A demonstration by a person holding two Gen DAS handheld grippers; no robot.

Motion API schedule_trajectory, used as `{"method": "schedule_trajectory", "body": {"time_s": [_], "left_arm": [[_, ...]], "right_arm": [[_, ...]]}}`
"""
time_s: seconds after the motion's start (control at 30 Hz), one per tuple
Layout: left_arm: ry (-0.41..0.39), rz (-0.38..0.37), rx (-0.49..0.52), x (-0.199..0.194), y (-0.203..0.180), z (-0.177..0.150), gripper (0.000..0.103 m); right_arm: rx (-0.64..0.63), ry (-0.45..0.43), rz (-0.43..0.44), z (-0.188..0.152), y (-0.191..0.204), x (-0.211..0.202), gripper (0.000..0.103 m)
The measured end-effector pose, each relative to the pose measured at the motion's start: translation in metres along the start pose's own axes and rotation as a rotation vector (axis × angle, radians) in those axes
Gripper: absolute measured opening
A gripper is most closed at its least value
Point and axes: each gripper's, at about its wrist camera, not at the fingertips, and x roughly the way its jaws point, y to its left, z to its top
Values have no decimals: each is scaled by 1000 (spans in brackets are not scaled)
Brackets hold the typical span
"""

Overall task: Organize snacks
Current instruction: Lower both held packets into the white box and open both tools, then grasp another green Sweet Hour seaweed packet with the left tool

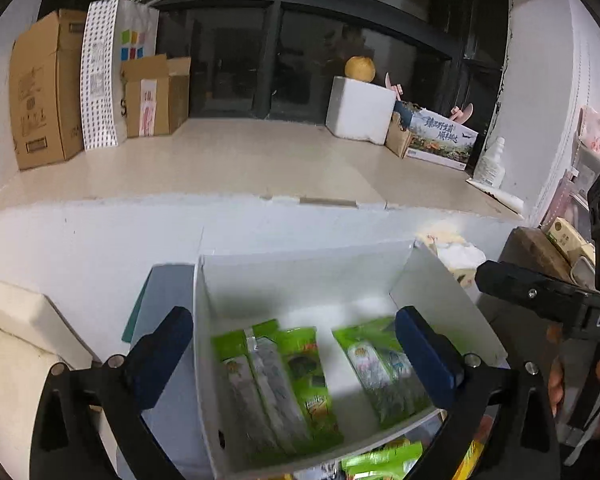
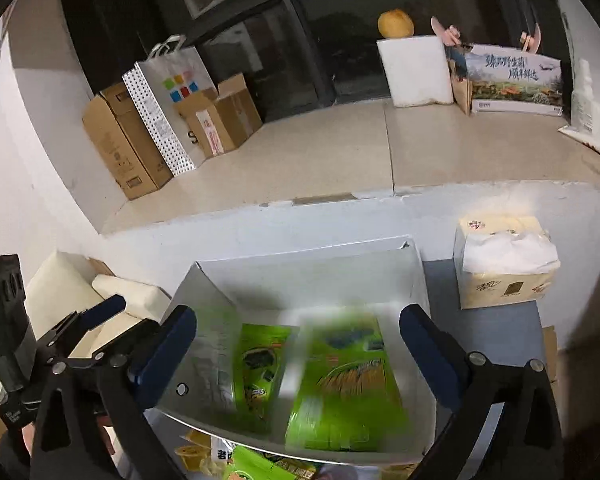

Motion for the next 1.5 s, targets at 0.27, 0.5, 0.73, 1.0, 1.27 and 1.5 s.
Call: {"method": "schedule_trajectory", "body": {"time_s": [0.27, 0.5, 0.73, 1.0, 1.27, 1.5], "left_arm": [[-22, -29, 26, -48, -5, -34, 103], [-33, -103, 49, -103, -33, -110, 103], [116, -132, 5, -87, -51, -187, 103], [273, -104, 5, -10, -69, -203, 103], [276, -109, 20, 8, -74, -201, 68], [161, -129, -4, -50, -53, -196, 68]], "right_arm": [[-82, -65, 3, -26, 3, -51, 103], [-97, -106, 56, -111, -3, -115, 103], [18, -1, 54, -211, -17, -122, 103], [5, -26, 42, -229, -14, -139, 103], [35, -21, 26, -231, -21, -140, 103], [58, 65, 25, -237, -24, -111, 103]]}}
